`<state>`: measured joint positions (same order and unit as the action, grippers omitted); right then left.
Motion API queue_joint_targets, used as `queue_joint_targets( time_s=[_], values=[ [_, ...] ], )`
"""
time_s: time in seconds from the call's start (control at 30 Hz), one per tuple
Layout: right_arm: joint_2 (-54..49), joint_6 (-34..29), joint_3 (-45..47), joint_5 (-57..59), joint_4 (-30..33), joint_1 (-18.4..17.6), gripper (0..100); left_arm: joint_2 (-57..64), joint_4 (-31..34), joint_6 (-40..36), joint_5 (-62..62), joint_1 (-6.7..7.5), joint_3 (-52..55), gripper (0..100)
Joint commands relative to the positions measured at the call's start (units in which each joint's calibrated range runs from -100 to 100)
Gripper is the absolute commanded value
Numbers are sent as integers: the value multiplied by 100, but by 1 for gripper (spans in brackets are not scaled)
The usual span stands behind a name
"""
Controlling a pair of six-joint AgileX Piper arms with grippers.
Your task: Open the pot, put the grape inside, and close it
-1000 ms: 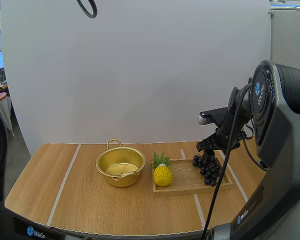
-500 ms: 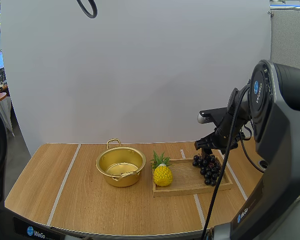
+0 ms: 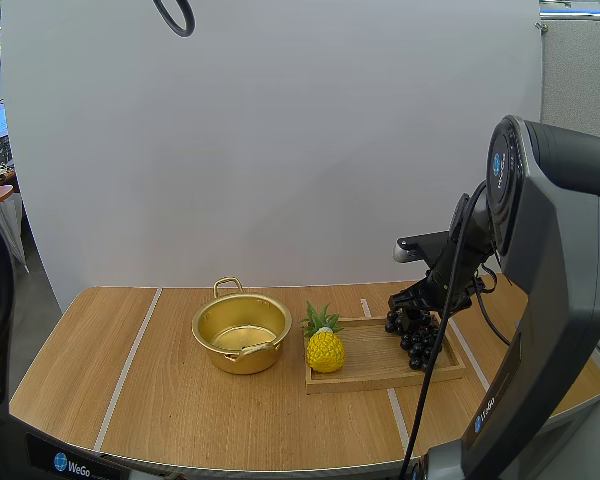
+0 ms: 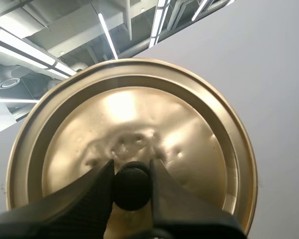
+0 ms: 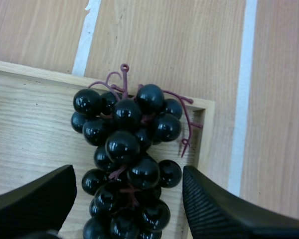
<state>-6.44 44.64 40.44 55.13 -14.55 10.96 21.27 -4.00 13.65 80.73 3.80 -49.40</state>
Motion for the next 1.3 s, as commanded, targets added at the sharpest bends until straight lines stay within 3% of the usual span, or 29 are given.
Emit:
queue_joint_targets(
  time_s=[0.0, 0.37, 1.2, 1.23, 1.27],
  values=[
    [121, 83, 9, -194, -18, -93, 100, 34, 41, -52, -225, 9, -22, 0],
    [268, -60, 9, -568, 396, -84, 100, 34, 41, -52, -225, 9, -22, 0],
    [854, -69, 9, -816, 110, -55, 100, 34, 41, -52, -225, 9, -22, 0],
    [854, -69, 9, -816, 99, -55, 97, 34, 41, -52, -225, 9, -22, 0],
    [854, -69, 9, -772, 61, -55, 80, 34, 41, -52, -225, 9, -22, 0]
  ],
)
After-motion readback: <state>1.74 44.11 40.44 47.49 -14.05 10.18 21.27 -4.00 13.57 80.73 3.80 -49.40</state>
